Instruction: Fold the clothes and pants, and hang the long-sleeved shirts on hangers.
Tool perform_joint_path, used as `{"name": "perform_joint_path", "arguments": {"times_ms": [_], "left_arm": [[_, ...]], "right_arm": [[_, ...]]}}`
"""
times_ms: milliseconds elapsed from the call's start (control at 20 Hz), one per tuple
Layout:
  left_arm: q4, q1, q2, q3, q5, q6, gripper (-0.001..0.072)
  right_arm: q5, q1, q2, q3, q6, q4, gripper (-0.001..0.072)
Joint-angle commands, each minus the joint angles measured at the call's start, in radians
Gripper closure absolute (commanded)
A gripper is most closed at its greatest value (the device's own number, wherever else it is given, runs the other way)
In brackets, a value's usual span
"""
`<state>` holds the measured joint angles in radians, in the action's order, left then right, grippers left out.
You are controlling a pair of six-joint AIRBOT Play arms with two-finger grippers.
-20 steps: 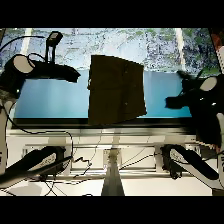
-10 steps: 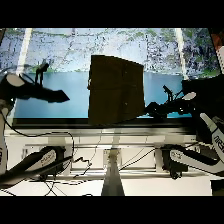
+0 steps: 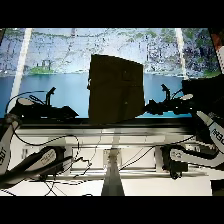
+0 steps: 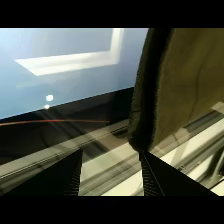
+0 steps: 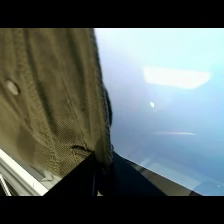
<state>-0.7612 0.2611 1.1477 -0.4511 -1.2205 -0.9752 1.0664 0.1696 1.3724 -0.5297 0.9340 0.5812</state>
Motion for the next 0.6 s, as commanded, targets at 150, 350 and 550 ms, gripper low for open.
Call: {"name": "perform_joint_path", "arguments": {"times_ms": [150,350,550], "left_arm": [[0.064,-0.148,0.026,0.066,0.148,0.023,0.0280],[0.130,-0.317,0.068,0.065,0.253,0.023,0.0284],[0.209,-0.377,0.074,0.065,0.298,0.023,0.0285]], "right_arm": [[0.010,0.000,0.003,0.001,-0.039,-0.029,0.0667],[0.014,0.000,0.002,0.001,-0.039,-0.029,0.0668],[0.016,-0.002,-0.031,-0.002,-0.039,-0.034,0.0668]]}}
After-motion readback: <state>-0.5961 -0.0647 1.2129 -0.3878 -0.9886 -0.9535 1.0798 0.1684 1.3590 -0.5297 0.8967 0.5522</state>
